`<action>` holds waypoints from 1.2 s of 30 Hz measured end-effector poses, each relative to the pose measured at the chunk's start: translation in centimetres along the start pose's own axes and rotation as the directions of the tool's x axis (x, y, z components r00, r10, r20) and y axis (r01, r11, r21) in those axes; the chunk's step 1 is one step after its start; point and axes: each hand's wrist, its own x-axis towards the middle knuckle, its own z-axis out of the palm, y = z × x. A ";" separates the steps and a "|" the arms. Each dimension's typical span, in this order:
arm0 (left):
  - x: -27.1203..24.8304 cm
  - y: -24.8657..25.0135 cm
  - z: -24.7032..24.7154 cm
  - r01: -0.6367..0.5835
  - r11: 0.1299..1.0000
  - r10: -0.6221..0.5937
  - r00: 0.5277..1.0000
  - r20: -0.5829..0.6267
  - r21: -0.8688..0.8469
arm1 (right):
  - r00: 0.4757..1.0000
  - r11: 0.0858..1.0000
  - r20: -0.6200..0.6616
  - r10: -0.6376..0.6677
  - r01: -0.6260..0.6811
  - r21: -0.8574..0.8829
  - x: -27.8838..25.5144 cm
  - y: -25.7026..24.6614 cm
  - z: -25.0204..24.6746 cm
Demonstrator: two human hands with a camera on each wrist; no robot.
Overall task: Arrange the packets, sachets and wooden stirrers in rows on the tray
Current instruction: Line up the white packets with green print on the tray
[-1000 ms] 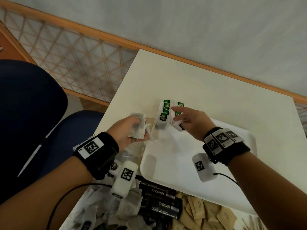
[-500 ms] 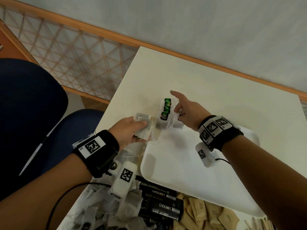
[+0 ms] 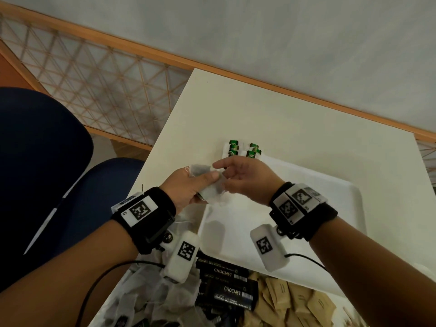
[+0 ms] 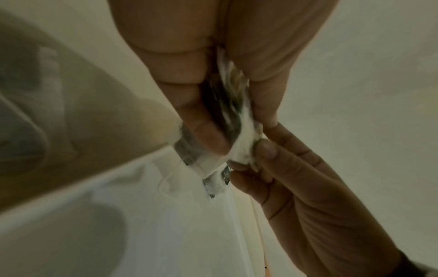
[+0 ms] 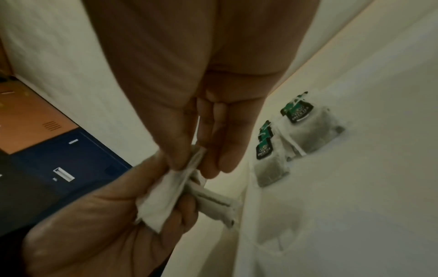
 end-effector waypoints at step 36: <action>-0.9 1.1 -0.3 0.141 0.979 -0.152 0.986 -0.068 -0.147 | 0.954 0.862 -0.297 0.036 -0.180 -0.474 -1.0 2.9 -4.8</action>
